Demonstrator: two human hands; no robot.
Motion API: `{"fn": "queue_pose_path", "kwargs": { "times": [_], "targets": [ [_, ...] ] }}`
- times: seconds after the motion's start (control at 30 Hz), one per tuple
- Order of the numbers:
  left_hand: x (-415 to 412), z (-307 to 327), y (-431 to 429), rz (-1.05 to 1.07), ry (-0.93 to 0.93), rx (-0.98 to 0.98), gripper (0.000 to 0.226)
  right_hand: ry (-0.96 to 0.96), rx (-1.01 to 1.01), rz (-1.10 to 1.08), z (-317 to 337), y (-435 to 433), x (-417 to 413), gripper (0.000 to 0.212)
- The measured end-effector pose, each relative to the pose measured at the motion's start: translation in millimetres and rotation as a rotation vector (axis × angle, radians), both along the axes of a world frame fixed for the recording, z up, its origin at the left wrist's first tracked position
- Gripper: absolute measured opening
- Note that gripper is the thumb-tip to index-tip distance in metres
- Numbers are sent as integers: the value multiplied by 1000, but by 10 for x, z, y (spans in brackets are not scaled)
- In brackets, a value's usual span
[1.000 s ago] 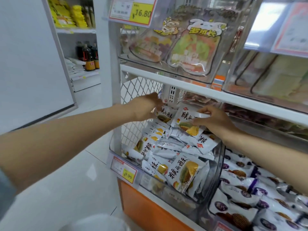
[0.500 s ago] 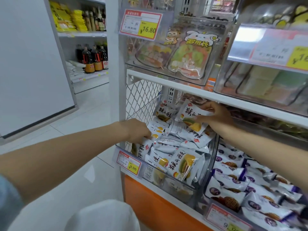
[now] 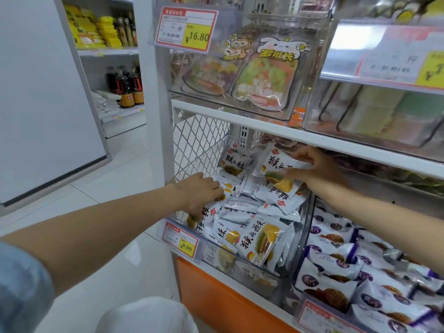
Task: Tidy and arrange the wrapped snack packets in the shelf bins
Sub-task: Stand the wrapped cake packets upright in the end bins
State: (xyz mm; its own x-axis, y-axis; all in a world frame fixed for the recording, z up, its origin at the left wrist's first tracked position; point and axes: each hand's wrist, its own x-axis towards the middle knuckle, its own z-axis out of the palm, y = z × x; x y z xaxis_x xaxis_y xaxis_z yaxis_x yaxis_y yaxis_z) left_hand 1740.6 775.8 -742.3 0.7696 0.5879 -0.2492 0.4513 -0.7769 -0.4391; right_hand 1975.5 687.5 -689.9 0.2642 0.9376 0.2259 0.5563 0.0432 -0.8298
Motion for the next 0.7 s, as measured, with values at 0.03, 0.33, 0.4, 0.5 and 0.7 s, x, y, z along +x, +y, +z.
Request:
{"fn": "queue_pose_path", "kwargs": {
  "times": [0.03,0.33,0.4,0.5,0.7],
  "targets": [
    [3,2,15,3,-7,14,78,10,0,4,-8,1,11,30],
    [57,-14,65,55,-28,89,79,25,-8,-18,-58,-30,69,29],
    [41,-35,64,40,-18,97,78,41,-16,-16,-52,-40,57,29],
    [2,27,38,39,-45,39,72,44,-5,-11,-38,-66,35,29],
    [-147,346,-33,161,-308,-346,28,25,25,13,11,-187,45,32]
  ]
}}
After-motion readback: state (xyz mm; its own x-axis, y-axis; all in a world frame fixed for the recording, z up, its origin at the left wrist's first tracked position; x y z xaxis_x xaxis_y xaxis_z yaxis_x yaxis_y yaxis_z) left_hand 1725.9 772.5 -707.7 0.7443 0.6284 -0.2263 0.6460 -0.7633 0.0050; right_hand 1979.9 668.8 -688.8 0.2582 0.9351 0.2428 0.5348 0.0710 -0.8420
